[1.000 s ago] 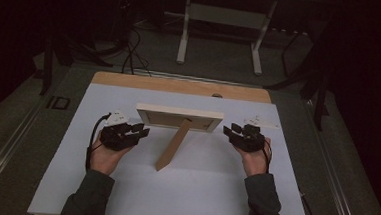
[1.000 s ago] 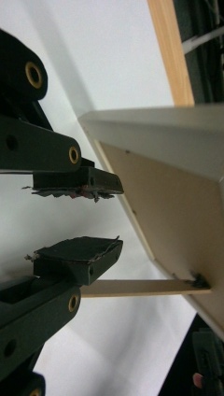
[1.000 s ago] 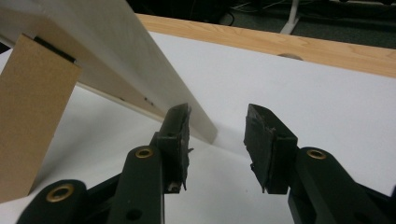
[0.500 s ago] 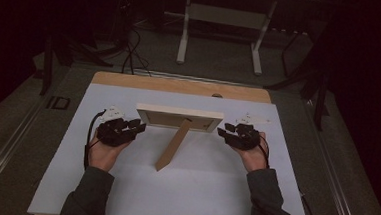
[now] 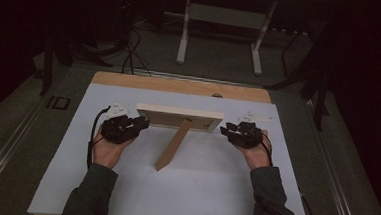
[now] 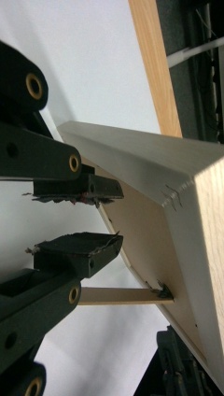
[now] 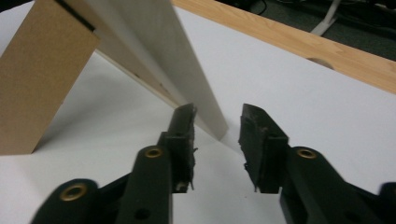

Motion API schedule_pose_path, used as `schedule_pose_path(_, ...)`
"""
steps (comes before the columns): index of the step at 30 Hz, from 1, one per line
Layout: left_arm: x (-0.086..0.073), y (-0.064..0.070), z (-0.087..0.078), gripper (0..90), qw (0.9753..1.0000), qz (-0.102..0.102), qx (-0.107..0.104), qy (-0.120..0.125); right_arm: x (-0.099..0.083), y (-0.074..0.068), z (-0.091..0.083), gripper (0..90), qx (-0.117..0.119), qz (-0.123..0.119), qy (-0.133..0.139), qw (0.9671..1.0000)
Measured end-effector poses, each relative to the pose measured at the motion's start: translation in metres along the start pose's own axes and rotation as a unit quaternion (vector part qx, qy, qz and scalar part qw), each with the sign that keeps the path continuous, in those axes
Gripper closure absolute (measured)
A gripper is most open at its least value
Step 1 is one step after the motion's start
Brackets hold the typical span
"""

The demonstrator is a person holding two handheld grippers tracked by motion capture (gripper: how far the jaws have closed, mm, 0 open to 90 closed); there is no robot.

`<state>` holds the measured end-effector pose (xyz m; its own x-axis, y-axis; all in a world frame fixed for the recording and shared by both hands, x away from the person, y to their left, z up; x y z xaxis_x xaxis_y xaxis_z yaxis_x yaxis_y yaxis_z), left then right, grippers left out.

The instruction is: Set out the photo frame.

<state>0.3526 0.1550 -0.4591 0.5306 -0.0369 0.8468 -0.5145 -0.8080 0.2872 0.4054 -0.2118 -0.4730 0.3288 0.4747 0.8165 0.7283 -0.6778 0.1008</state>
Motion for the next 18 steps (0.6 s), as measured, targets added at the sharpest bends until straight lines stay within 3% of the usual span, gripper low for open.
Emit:
schedule_pose_path(7,0.001,0.003,0.005,80.3,1.0,-0.005,-0.003,-0.003,0.011,0.005,-0.004,81.4,-0.016,0.024,0.015,0.9995)
schedule_pose_path(10,0.002,0.005,0.006,84.8,1.0,0.003,0.001,-0.001,0.015,0.006,-0.005,87.4,-0.014,0.032,0.024,0.9991)
schedule_pose_path(11,0.002,0.007,0.006,90.0,1.0,0.008,0.005,0.0,0.019,0.006,-0.005,89.4,-0.013,0.036,0.031,0.9988)
schedule_pose_path(18,0.004,0.013,0.01,90.0,0.9997,0.018,0.012,-0.006,0.03,0.002,-0.003,89.7,-0.008,0.027,0.035,0.999)
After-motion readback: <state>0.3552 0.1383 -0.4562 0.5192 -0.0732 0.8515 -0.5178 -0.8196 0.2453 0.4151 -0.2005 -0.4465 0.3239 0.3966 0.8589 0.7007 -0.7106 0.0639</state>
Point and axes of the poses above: each handheld gripper's, and its own axes: z roughly forward along the jaws, x roughly out of its top, y roughly to its right, the point moved 3 cm from there along z, roughly forward along the jaws, and after that the axes turned 9 degrees about -z, right-handed, at the moved point
